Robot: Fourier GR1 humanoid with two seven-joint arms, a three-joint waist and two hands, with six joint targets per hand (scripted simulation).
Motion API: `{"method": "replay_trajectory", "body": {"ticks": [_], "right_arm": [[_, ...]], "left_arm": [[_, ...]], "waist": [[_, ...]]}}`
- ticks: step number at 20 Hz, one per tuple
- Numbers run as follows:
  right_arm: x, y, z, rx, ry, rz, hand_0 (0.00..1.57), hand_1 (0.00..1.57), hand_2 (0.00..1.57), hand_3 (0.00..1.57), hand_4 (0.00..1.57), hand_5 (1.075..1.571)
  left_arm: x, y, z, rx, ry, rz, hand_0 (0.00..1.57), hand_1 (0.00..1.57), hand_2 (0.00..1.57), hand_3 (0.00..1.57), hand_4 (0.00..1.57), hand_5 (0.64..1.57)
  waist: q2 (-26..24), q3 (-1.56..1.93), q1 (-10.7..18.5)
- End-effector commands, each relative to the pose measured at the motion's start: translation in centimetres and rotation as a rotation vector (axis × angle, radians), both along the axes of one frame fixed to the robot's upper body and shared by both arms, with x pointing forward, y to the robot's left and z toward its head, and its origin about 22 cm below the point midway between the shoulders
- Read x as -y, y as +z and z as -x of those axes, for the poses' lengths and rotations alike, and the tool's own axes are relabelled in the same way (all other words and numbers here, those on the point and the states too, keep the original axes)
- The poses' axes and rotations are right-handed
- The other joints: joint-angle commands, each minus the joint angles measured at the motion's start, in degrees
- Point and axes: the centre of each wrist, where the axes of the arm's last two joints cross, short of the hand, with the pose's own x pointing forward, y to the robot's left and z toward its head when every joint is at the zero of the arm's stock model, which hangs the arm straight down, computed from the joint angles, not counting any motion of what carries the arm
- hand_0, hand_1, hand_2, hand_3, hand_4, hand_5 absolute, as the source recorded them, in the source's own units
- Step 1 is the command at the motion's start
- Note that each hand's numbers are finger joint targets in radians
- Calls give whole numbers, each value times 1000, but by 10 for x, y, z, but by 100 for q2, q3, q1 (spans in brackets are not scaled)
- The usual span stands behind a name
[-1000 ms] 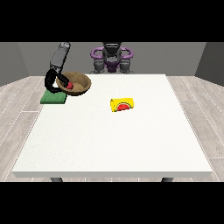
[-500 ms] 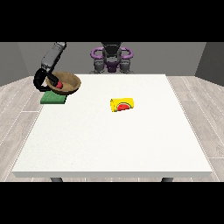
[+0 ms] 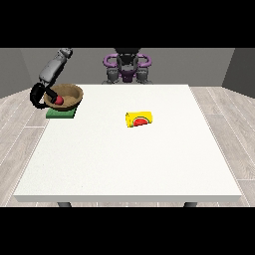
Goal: Pick the cup and pour the ball into the bowl, then pick the bowl and place it on the pad
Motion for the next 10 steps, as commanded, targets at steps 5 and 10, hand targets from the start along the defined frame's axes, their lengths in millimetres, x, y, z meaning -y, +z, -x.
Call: {"method": "replay_trajectory", "body": {"ticks": [5, 10], "right_arm": [[41, 9, 14, 30, -55, -1, 1571, 1571, 1571, 321, 1282, 1556], [54, 25, 18, 22, -22, 17, 1571, 1571, 1571, 705, 1256, 1559]], "left_arm": [[19, 16, 9, 47, -31, -17, 0, 0, 0, 0, 0, 1532], [14, 18, 14, 15, -8, -6, 0, 0, 0, 0, 0, 1529]], "waist": [[200, 0, 122], [4, -4, 48]]}}
